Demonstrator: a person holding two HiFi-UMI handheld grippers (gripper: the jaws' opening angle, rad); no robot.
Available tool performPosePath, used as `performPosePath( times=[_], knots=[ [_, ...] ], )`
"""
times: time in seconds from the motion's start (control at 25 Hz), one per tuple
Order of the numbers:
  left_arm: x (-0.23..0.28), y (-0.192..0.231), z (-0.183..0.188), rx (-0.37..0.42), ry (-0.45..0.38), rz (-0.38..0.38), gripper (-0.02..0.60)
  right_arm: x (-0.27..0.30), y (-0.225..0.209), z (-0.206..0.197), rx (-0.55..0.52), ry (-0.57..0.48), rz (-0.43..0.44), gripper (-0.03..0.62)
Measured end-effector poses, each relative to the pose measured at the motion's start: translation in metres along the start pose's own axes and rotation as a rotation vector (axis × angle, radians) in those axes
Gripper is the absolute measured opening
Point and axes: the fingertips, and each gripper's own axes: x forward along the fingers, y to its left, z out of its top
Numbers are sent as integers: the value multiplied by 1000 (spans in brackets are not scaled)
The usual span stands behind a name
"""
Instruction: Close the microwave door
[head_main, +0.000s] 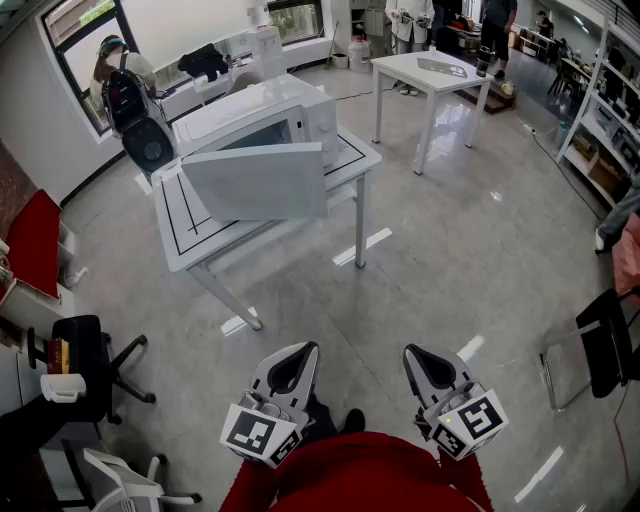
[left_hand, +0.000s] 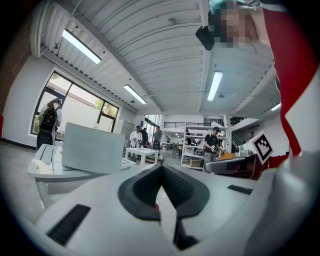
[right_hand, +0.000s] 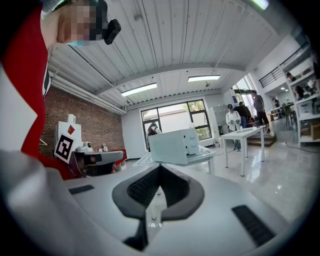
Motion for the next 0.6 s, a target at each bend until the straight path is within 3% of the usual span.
performPosePath(
  times=[0.6],
  knots=[
    [-3, 4, -6, -7, 8, 11, 11, 2, 2, -1, 39, -17, 29, 14]
  ],
)
